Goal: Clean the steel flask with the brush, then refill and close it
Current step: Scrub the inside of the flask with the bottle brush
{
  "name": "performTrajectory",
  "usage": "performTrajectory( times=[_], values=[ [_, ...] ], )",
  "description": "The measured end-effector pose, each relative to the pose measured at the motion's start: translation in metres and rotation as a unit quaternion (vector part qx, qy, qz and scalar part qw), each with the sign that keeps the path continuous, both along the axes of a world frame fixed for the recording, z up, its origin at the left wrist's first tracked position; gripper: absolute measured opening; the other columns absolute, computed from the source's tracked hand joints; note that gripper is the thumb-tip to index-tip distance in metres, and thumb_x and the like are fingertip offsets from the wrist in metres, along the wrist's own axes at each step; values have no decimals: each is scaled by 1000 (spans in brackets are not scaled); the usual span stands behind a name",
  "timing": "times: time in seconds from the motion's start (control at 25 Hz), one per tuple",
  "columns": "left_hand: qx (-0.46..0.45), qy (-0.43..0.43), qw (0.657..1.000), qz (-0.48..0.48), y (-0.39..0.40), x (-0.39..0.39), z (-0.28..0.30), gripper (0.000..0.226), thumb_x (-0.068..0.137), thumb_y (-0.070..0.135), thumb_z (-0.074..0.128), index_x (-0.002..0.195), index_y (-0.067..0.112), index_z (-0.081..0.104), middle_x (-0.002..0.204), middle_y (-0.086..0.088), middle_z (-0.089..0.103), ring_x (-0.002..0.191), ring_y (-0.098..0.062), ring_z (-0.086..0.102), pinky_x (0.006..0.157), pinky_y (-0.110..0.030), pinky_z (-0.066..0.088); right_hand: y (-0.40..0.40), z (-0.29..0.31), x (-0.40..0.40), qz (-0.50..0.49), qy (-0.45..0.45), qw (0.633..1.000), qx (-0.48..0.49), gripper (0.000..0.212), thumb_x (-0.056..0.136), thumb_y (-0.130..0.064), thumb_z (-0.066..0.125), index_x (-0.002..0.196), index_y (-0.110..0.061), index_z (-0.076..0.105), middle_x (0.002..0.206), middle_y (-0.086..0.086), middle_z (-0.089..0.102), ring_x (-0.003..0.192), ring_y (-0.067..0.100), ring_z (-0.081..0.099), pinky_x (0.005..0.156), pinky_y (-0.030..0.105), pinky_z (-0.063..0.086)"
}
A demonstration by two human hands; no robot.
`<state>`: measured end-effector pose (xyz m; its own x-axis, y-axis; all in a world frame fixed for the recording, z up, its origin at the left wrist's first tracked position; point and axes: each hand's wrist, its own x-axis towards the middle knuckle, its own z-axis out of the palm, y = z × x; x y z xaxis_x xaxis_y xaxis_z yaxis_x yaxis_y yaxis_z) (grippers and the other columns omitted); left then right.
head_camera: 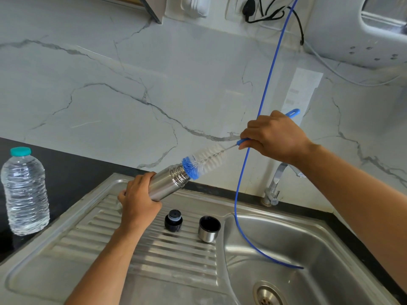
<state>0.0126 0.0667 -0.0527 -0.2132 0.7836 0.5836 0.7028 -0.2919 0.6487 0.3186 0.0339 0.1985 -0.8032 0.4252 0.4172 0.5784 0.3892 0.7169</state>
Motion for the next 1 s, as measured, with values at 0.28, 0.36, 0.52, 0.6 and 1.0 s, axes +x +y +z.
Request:
performTrajectory(
  times=[0.28, 0.36, 0.52, 0.6, 1.0],
  values=[
    [5, 36, 999, -8, -1, 7, -3, 79, 60, -2, 80, 131, 24, 58, 114, 3, 59, 110, -26, 55, 87, -41, 30, -12, 5, -13, -187, -21, 975, -115, 83, 87, -73, 2, 93, -20, 66, 72, -6, 63, 64, 14, 59, 72, 33, 54],
    [4, 33, 999, -9, -1, 6, -2, 80, 60, -1, 80, 132, 24, 58, 116, 3, 59, 110, -25, 55, 88, -42, 31, -13, 6, -11, -171, -5, 979, -107, 80, 86, -79, 13, 95, -20, 67, 75, -6, 64, 65, 14, 60, 70, 32, 53],
    [0, 14, 1000, -2, 0, 3, 0, 81, 61, 0, 82, 134, 23, 57, 119, 2, 59, 112, -24, 54, 89, -41, 30, -8, -5, 6, -44, -13, 996, 82, 61, 101, -66, 37, 84, -15, 67, 69, -1, 58, 62, 20, 51, 63, 34, 37],
    [2, 13, 1000, -10, 0, 4, -3, 81, 60, -1, 82, 133, 23, 57, 118, 2, 59, 112, -25, 54, 88, -41, 30, -7, -9, 5, -11, -1, 997, 74, 62, 103, -63, 35, 80, -15, 68, 65, -1, 58, 60, 21, 51, 64, 34, 35],
    [10, 19, 1000, -17, 0, 6, -3, 79, 59, -3, 80, 132, 22, 60, 117, 2, 60, 112, -26, 55, 88, -40, 29, -10, -13, -2, -44, 6, 999, 5, 51, 99, -61, 44, 96, -17, 71, 76, -3, 64, 68, 18, 59, 64, 31, 41]
  ],
)
